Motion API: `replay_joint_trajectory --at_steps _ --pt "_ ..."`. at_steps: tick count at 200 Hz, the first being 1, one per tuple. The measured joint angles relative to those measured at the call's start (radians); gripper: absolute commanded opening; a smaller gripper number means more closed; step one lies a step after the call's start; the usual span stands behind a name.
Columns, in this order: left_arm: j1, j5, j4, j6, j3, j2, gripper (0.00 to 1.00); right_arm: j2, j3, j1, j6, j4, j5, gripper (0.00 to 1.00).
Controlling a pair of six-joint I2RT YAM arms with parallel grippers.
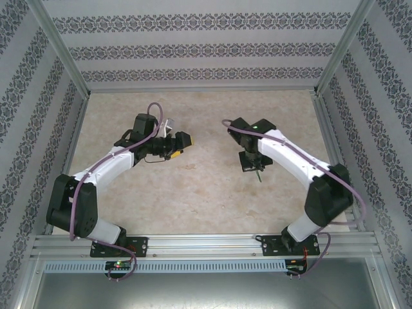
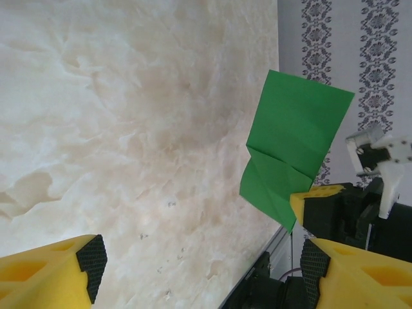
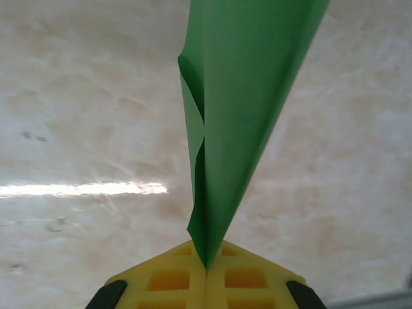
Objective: Fold a paper plane with a square sheet of paper (pick it up from the middle)
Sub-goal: Turn over the paper at the center of the table.
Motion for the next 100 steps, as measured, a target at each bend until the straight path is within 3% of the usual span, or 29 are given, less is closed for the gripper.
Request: replay_joint_trajectory --at_steps 50,100 --pt "0.000 -0.001 -0.056 0.024 -0.061 -0.061 0.86 0.273 0.160 0.122 0.009 -0.071 0.040 0.11" --pt "0.013 -0.008 -0.144 0.062 -0.096 -0.173 0.86 0.417 0.258 0.198 0.006 0.006 -0.095 0.20"
